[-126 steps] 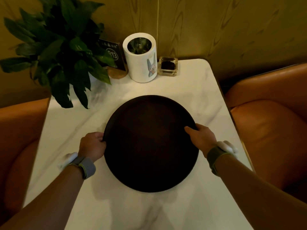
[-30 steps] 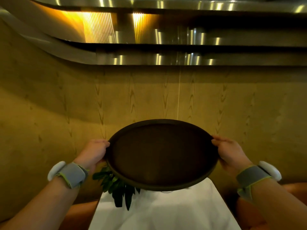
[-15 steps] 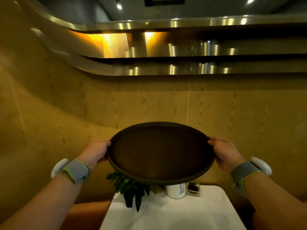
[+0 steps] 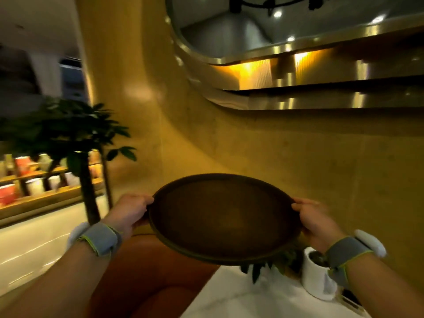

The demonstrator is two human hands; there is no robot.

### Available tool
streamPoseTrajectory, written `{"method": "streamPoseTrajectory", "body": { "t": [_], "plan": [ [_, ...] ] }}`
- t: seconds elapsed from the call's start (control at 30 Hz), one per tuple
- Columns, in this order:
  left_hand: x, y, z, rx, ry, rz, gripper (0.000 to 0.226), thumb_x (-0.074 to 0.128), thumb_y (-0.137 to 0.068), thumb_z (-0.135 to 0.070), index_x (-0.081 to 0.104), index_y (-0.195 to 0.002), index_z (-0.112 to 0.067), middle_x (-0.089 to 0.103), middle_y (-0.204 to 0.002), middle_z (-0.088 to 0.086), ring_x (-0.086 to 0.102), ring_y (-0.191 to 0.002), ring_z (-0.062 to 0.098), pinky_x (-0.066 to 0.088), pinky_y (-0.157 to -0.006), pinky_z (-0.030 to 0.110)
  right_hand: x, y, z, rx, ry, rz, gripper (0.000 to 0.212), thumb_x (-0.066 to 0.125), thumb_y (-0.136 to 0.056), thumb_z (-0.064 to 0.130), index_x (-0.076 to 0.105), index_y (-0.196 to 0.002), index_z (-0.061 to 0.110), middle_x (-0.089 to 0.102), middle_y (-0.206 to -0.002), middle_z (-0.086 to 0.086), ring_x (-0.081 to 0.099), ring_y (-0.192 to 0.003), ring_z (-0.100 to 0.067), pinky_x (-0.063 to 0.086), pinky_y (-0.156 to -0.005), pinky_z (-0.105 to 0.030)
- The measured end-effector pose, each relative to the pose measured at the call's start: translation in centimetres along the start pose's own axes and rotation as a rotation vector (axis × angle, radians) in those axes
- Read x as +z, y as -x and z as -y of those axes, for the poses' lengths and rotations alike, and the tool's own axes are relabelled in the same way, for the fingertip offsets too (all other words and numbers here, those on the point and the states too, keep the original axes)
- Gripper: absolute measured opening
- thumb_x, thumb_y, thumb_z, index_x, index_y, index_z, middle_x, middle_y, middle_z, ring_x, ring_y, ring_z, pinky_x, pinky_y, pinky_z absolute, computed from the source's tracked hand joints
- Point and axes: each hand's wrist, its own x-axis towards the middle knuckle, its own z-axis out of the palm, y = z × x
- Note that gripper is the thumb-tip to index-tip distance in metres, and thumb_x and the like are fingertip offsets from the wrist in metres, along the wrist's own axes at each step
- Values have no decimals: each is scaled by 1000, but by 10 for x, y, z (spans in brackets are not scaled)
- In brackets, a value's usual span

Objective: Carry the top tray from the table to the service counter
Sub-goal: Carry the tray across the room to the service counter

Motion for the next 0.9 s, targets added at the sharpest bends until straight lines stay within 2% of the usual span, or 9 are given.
{"method": "streamPoseTrajectory", "body": {
  "t": [0.07,0.17,0.23,0.33,0.47,0.53,0.7,0.8,0.9],
  "plan": [
    [-54,29,7,25,48,-147,20,49,-94,-8,67,-99,-2,69,-101,17,63,-85,26,47,-60,31,44,11,-4,43,22,136,34,38,-100,3,57,-128,7,63,-117,-15,61,-102,-31,52,-90,-46],
    [-103,55,12,25,34,-208,22,47,-94,-5,67,-101,1,68,-106,21,62,-84,25,48,-59,31,87,19,-10,15,48,225,36,42,-97,7,59,-130,9,66,-116,-16,64,-104,-34,52,-93,-52],
    [-156,87,17,39,33,-311,25,45,-94,-5,66,-106,3,66,-110,22,61,-86,25,51,-59,30,136,45,-12,20,43,357,32,43,-98,6,62,-123,9,66,-111,-13,63,-100,-31,51,-94,-47],
    [-217,119,25,13,20,-420,24,43,-97,-7,67,-95,-10,67,-111,14,63,-98,28,54,-68,35,189,85,-12,-18,59,451,26,40,-99,0,61,-107,13,62,-91,-5,59,-88,-24,47,-88,-41],
    [-313,192,40,5,-1,-607,27,43,-98,-10,65,-114,-8,67,-111,14,64,-98,28,54,-63,32,273,149,-30,11,83,645,32,42,-97,5,60,-123,9,64,-119,-11,62,-104,-31,53,-86,-45],
    [-359,234,47,-12,-30,-694,30,42,-99,-12,62,-121,-6,67,-112,14,65,-99,28,55,-69,35,309,194,-40,24,102,726,39,43,-97,6,57,-132,12,63,-125,-13,62,-107,-34,54,-89,-49],
    [-471,353,65,-76,-44,-900,29,43,-99,-14,64,-116,-5,67,-112,15,65,-100,31,56,-78,42,378,331,-57,12,76,940,40,43,-96,3,55,-134,9,61,-123,-13,57,-99,-26,44,-66,-31],
    [-513,418,72,-81,-34,-1012,24,44,-98,-11,66,-104,-4,69,-105,15,66,-97,31,55,-68,37,411,395,-66,8,77,1037,43,45,-95,0,54,-136,6,61,-127,-14,58,-106,-28,50,-82,-35],
    [-550,486,81,-120,-22,-1144,27,44,-98,-12,66,-111,-2,69,-107,14,64,-95,30,52,-63,34,441,470,-74,-15,111,1182,42,43,-98,5,52,-138,10,57,-137,-12,53,-122,-31,46,-101,-43]
  ]
}}
